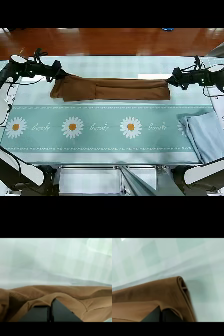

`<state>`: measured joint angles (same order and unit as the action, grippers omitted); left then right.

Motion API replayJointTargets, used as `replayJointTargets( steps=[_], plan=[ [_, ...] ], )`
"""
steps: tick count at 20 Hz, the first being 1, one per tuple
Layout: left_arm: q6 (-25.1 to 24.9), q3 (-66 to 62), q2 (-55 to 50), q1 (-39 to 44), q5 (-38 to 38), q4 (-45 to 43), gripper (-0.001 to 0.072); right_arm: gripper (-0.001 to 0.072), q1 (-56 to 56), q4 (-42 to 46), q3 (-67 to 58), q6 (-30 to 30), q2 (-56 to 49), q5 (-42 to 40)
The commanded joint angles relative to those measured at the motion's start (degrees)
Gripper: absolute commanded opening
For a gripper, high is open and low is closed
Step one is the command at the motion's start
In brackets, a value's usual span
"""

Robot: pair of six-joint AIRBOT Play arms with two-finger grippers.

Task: Fold the shirts.

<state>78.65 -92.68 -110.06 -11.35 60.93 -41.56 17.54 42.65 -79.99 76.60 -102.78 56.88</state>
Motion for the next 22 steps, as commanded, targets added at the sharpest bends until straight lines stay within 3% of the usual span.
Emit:
replayJointTargets(
  steps=[1, 3, 4, 5, 6, 7, 9, 12, 14, 18, 22],
  plan=[
    [-1.03, -0.07, -0.02, 0.35, -3.28, 2.43, 0.0017, 0.0029, -0.02, 0.17, -0.04, 0.37, -0.02, 0.09],
    [-1.66, -0.07, -0.04, 0.76, -3.91, 2.58, 0.0020, 0.0029, -0.02, 0.17, -0.04, 0.37, -0.02, 0.04],
    [-1.64, -0.07, -0.04, 1.01, -3.93, 2.56, 0.0114, 0.0030, -0.02, 0.17, -0.04, 0.35, -0.02, -0.15],
    [-1.49, -0.07, 0.02, 1.03, -3.28, 2.58, 0.0375, 0.0085, -0.02, 0.17, -0.04, 0.57, -0.02, -0.68],
    [-1.44, -0.13, 0.13, 0.74, -1.86, 2.54, 0.0507, 0.0313, -0.02, 0.15, -0.04, 1.51, 0.00, -0.81],
    [-1.22, -0.79, 0.13, -0.04, 0.57, 2.01, 0.0507, 0.0419, 0.22, 0.17, -0.07, 2.05, 0.17, -0.24],
    [4.50, -2.47, 0.59, -2.89, 8.09, -4.17, 0.0507, 0.0419, 2.27, 0.35, -0.04, 2.93, 0.94, 3.54],
    [4.00, -0.04, 5.86, -6.14, 13.94, -17.49, 0.0506, 0.0419, 7.02, 5.33, 0.09, 2.69, 3.50, 8.57],
    [2.75, 7.39, 13.92, -7.34, 6.95, -21.27, 0.0506, 0.0420, 10.25, 7.67, 2.36, 2.95, 6.25, 7.98],
    [1.33, 30.32, 34.75, -5.40, -15.96, -20.39, 0.0506, 0.0422, 11.65, 4.37, 10.82, 0.39, 7.54, 5.46],
    [1.60, 42.23, 45.16, -0.17, -18.56, -20.31, 0.0506, 0.0422, 8.09, -6.43, 12.79, -2.36, 3.50, 2.89]
  ],
)
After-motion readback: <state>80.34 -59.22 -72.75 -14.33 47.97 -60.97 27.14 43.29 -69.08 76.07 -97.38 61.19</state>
